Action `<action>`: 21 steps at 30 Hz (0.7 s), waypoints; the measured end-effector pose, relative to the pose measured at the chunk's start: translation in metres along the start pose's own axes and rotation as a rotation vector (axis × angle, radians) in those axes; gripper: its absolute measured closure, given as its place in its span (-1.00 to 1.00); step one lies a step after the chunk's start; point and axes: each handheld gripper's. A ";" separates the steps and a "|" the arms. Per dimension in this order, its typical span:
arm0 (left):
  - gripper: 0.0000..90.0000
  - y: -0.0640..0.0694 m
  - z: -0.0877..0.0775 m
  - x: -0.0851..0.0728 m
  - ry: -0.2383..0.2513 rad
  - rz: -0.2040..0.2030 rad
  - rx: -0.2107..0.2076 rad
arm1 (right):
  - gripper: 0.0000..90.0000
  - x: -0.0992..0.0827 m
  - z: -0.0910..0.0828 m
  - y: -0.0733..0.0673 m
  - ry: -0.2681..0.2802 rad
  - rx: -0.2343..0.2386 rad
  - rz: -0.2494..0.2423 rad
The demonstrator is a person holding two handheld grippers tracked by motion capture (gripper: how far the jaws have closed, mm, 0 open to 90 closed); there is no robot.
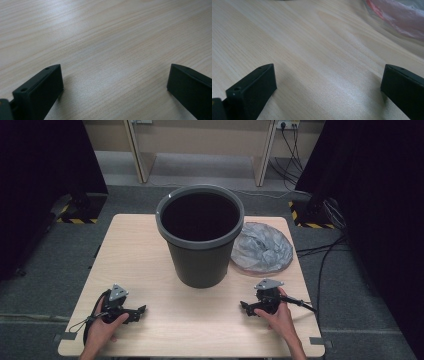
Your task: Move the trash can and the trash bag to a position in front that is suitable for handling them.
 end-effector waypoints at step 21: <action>-1.00 0.000 0.000 0.000 0.000 -0.001 0.000 | -0.71 0.038 -0.036 0.026 0.212 -0.088 0.030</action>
Point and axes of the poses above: each handheld gripper's, and its own axes: z roughly forward along the jaws, x roughly out of its top, y roughly to its right
